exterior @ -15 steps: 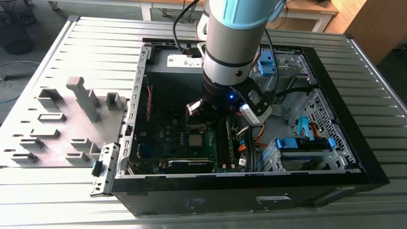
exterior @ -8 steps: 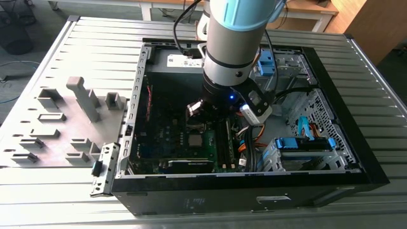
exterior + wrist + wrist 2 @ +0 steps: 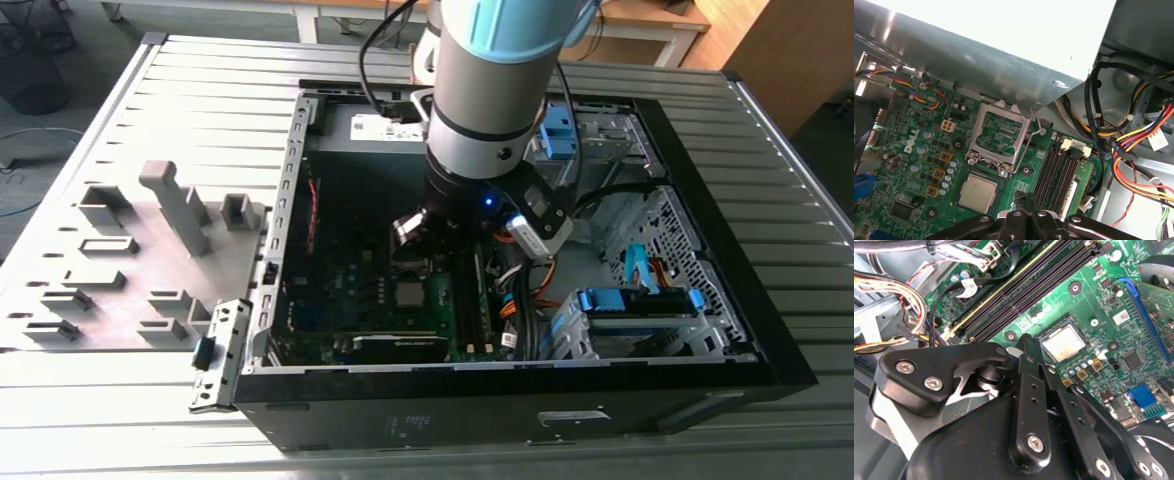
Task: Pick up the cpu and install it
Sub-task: 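Close the cpu cover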
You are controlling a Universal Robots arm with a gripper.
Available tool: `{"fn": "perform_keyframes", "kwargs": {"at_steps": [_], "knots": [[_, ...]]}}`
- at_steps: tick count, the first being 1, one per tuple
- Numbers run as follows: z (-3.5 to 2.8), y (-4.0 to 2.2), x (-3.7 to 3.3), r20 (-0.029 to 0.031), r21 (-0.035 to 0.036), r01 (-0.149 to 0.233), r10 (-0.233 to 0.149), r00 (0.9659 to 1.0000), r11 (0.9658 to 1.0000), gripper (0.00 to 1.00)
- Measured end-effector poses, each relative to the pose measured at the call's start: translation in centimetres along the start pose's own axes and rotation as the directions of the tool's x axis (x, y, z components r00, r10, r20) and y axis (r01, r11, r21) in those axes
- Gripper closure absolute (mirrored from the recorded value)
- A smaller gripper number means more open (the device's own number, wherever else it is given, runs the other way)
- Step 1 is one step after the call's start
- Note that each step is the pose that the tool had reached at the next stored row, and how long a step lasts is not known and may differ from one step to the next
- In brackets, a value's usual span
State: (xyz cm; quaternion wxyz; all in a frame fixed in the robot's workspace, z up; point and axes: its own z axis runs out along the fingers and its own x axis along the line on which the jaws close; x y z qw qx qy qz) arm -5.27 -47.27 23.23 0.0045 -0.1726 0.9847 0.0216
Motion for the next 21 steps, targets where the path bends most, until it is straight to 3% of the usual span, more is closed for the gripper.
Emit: {"fn": "perform_keyframes", "kwargs": {"at_steps": [1,14,21], "knots": [[-0.23,0.01,0.0,0.0,0.0,0.0,0.0,1.0,1.0,0.89],[-0.25,0.01,0.0,0.0018,-0.0026,0.008,-0.008,1.0,1.0,0.89],[-0.16,0.01,0.0,0.0007,-0.0042,0.082,-0.082,0.9966,0.9966,0.89]]}}
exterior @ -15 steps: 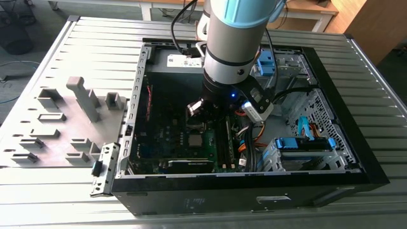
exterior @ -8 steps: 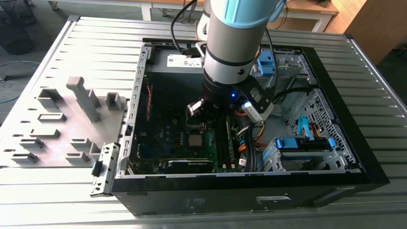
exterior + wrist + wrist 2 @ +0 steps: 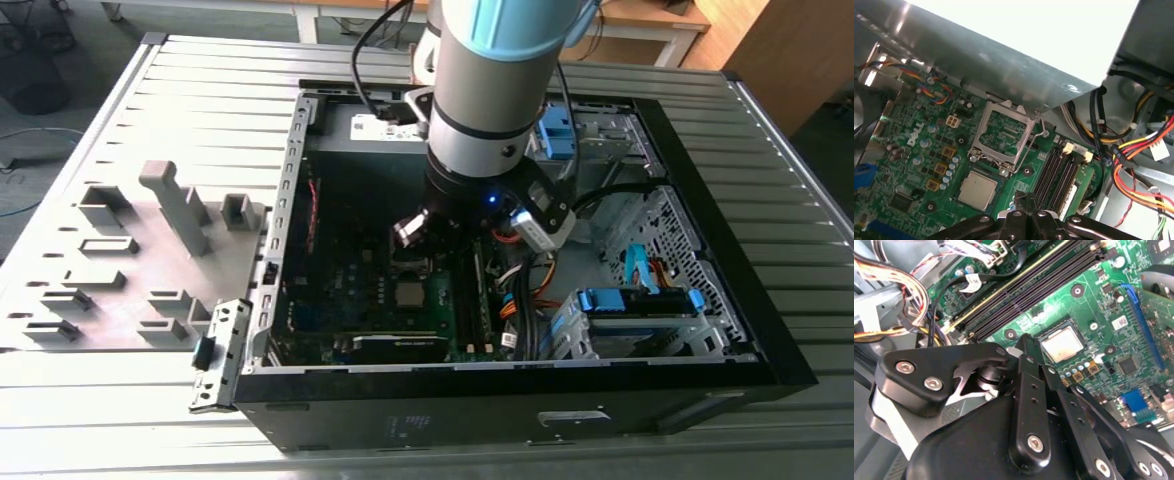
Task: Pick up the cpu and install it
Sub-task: 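Close the cpu cover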
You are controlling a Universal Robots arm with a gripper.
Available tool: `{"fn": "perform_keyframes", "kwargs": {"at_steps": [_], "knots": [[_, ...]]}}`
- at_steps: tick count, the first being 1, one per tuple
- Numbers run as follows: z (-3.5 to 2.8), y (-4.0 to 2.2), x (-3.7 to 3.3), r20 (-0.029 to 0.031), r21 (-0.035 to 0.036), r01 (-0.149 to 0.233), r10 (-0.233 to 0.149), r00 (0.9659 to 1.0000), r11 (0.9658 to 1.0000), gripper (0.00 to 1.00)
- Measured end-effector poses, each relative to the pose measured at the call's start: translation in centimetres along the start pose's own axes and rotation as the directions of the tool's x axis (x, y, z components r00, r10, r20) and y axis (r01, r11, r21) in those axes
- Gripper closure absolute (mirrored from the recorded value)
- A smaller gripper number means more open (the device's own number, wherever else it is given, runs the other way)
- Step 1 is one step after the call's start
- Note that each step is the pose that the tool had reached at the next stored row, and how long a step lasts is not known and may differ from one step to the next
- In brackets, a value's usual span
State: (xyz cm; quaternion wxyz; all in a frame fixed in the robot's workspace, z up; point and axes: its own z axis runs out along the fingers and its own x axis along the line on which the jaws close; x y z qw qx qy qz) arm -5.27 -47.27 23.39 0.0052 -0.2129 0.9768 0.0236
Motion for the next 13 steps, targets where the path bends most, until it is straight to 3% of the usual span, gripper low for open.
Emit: {"fn": "perform_keyframes", "kwargs": {"at_steps": [6,13], "knots": [[0.05,0.03,-0.03,-0.0002,-0.0007,0.017,-0.017,0.9998,0.9998,0.89],[0.2,0.71,-0.33,0.0006,-0.0028,0.017,-0.017,0.9999,0.9998,0.89]]}}
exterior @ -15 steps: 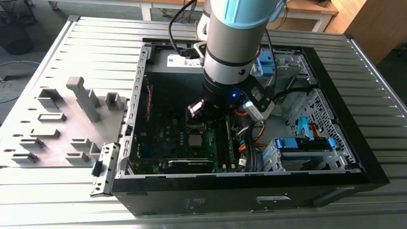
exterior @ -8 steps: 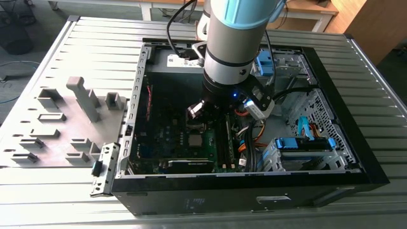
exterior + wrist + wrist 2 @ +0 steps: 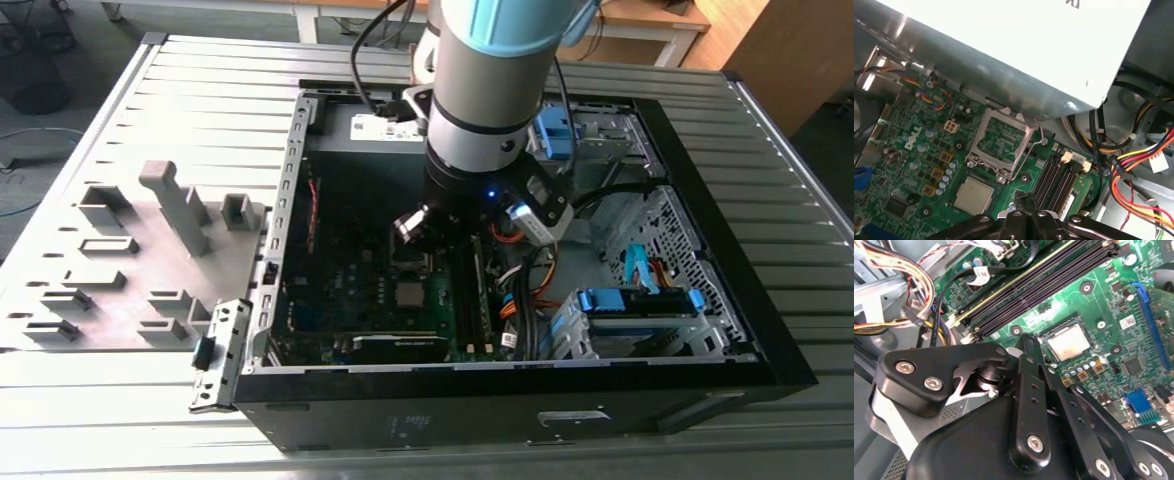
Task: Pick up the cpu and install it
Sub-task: 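Close the cpu cover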
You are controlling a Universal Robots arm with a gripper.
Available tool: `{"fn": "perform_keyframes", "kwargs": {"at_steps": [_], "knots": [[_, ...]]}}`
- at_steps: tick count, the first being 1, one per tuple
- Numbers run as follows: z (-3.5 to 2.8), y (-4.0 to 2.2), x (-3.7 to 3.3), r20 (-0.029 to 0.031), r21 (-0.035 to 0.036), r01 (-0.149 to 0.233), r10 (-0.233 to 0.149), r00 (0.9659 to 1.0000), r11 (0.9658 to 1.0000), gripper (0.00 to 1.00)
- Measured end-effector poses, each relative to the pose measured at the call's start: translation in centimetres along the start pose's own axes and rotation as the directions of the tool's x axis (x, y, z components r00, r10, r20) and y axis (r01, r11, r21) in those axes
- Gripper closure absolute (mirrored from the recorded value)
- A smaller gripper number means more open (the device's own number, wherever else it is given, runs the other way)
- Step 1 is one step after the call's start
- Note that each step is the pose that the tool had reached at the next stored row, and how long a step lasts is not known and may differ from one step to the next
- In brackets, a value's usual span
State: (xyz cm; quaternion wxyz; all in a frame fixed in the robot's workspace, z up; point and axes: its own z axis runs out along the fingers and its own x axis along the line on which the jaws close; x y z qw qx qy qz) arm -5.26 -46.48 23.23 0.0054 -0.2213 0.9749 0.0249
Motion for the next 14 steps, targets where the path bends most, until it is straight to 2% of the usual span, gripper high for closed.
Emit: {"fn": "perform_keyframes", "kwargs": {"at_steps": [2,14], "knots": [[0.07,0.27,-0.13,0.0007,-0.0015,0.0,0.0,1.0,1.0,0.89],[0.56,0.87,-0.5,0.004,-0.0085,0.0,0.0,1.0,1.0,0.89]]}}
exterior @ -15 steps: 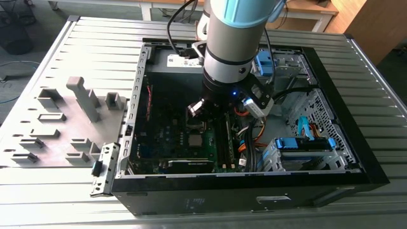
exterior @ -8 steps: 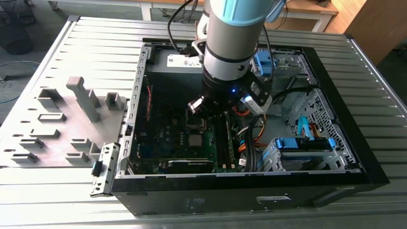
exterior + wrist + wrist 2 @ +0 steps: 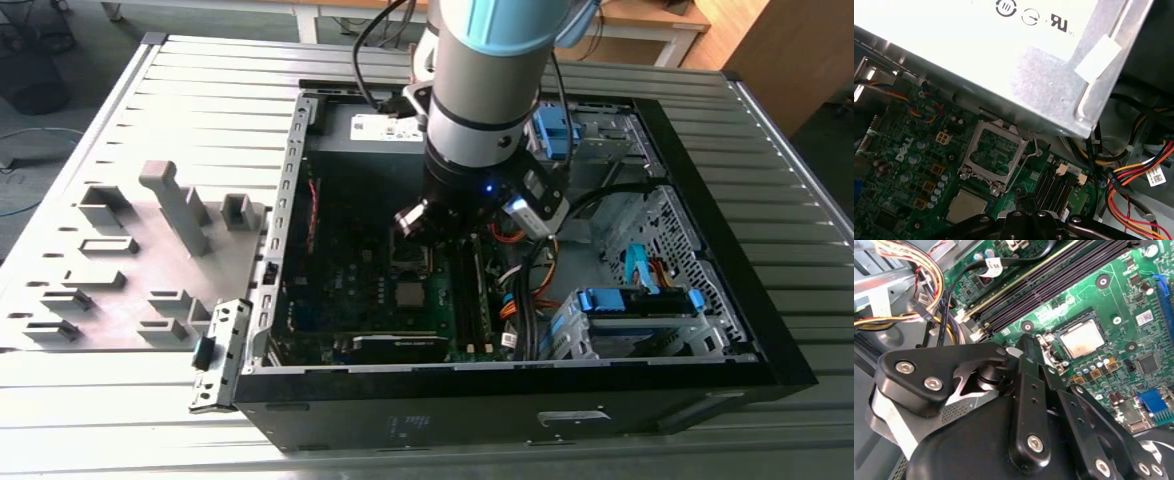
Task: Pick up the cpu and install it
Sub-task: 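Close the cpu cover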
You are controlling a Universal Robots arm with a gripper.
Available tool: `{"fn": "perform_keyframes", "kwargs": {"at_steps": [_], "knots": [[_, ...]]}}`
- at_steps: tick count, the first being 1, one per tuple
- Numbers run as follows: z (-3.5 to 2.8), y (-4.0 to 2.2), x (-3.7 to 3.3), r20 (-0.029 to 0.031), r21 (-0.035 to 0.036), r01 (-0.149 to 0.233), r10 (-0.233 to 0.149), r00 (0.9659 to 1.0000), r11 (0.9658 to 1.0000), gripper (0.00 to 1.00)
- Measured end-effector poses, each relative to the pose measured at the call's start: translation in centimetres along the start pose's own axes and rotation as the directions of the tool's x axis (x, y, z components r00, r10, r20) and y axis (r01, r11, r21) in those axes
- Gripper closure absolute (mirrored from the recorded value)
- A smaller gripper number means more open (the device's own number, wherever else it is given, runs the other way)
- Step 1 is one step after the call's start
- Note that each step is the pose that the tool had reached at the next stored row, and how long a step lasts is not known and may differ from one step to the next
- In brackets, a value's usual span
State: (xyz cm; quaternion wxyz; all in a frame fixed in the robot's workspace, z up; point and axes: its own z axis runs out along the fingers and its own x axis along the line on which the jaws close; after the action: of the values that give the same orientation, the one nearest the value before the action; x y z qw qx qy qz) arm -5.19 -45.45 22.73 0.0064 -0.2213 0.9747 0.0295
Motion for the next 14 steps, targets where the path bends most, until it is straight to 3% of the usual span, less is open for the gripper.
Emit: {"fn": "perform_keyframes", "kwargs": {"at_steps": [14], "knots": [[0.62,0.84,-0.59,0.0019,-0.0038,0.0,0.0,1.0,1.0,0.89]]}}
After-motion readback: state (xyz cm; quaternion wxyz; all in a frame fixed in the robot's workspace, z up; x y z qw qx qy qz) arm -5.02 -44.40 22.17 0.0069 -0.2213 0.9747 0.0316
